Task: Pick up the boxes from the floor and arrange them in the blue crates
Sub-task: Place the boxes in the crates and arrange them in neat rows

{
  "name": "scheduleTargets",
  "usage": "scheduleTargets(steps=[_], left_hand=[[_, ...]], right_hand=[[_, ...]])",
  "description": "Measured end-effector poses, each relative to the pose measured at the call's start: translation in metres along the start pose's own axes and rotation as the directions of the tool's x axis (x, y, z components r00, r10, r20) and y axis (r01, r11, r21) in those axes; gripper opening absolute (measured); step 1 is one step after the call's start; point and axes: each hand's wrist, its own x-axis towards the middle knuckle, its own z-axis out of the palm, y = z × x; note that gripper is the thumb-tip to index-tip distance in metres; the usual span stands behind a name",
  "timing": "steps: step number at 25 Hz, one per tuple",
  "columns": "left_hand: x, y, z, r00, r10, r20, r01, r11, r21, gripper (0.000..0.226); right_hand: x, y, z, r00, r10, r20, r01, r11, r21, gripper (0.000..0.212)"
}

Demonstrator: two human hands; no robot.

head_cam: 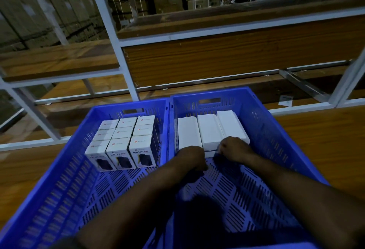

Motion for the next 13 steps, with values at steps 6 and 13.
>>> scheduleTargets(steps=[6,13], left_hand=[[0.015,-0.001,-0.006,1.000,-0.013,-0.009,0.014,0.997,0.079,0.071],[0.023,-0.005,-0.005,0.999,-0.003,-0.047,0.006,0.999,0.052,0.066]], right_hand=[[0.005,0.008,0.014,0.988,-0.140,0.068,0.140,0.990,0.005,0.029],[0.006,0.007,0.012,0.994,-0.110,0.002,0.110,0.993,0.053,0.023]])
